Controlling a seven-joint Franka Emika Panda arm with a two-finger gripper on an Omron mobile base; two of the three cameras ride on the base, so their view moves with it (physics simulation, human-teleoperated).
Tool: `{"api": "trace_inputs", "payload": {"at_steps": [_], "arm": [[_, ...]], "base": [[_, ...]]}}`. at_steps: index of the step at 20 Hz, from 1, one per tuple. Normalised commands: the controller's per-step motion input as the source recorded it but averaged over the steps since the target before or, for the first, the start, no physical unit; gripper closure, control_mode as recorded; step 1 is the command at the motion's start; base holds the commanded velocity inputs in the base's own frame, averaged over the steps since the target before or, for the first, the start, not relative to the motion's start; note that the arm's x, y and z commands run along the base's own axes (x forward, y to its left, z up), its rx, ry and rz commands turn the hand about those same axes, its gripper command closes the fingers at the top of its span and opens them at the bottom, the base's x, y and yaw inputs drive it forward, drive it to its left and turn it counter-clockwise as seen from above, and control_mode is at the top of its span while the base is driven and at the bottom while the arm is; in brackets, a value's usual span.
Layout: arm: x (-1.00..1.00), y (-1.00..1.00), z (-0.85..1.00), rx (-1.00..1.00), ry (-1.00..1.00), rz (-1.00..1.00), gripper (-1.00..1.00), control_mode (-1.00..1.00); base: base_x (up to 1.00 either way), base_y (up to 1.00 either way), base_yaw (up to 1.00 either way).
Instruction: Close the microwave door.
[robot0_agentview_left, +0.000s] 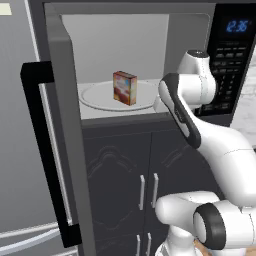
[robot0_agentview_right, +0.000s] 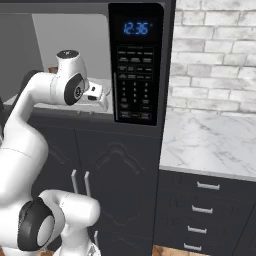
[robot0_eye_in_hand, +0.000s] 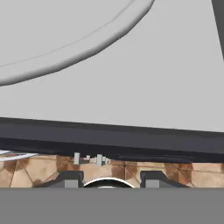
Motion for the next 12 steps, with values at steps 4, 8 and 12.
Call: {"api": "trace_inputs", "payload": {"at_steps": [4, 8, 12], "arm": [[-0.46, 0.17, 0.10, -0.02, -0.12, 0.00, -1.00, -1.00], [-1.00, 0.16, 0.68, -0.01, -0.46, 0.00, -1.00, -1.00], [-0.88, 0.01, 0.63, 0.12, -0.58, 0.01, -1.00, -1.00]], "base": [[0.00, 0.00, 0.00], [0.00, 0.00, 0.00], [0.00, 0.00, 0.00]]}}
